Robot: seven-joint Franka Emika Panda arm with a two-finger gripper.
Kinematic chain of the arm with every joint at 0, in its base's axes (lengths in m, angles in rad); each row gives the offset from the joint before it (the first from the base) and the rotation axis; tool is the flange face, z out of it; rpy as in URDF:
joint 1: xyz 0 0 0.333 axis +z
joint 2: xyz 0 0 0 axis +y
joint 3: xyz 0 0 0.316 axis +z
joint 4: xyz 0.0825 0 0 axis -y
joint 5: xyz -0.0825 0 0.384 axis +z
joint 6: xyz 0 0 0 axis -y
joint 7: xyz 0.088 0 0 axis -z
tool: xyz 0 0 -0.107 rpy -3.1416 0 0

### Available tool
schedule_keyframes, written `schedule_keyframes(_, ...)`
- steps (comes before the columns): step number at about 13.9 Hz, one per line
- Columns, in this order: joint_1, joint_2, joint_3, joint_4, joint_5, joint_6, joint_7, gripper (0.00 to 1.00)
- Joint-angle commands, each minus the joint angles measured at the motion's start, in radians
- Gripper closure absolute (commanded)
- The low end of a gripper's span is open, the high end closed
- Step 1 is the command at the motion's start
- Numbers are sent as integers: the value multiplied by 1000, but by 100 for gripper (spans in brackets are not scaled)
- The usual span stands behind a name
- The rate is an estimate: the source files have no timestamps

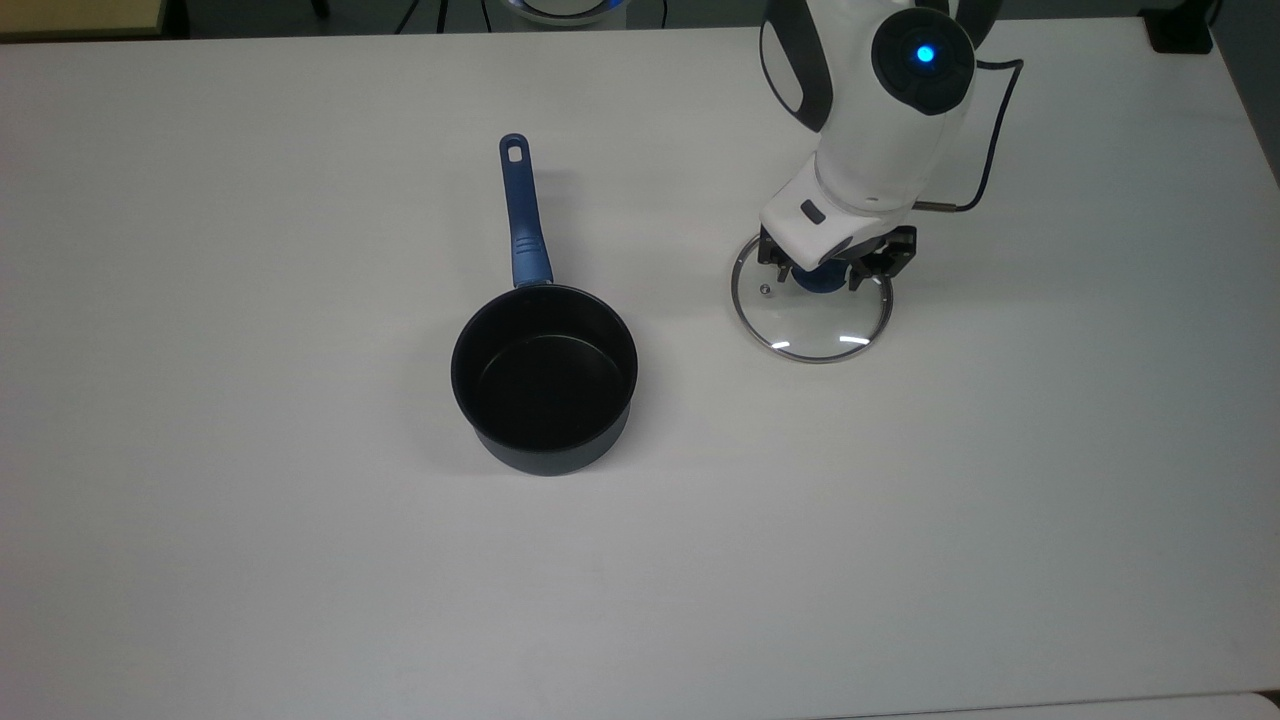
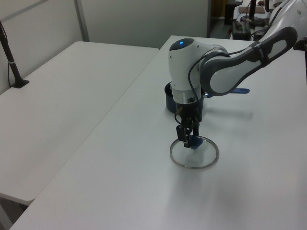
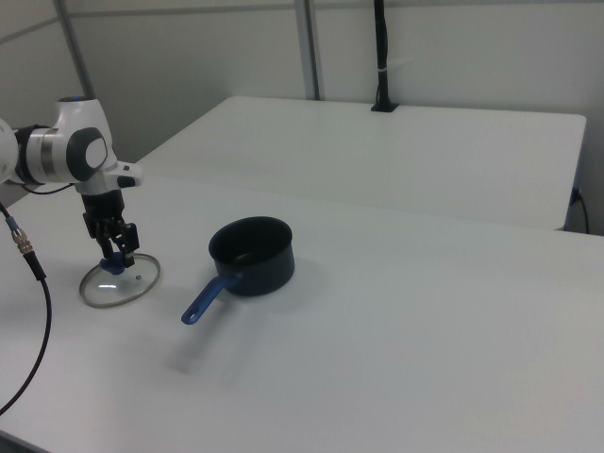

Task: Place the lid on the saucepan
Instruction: 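Lower the gripper and close it on the blue lid knob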

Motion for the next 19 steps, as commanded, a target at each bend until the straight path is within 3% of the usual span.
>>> schedule_keyframes(1,14,-2,-9,-12,-21,31,32,30)
schedule_keyframes(9,25,-20,-9,-13,-21,-35,23,31)
schedule_keyframes(13,23,-31,-8,-17,-21,-57,8,57)
schedule_keyframes(19,14,-77,-11,-7,-9,-133,-12,66)
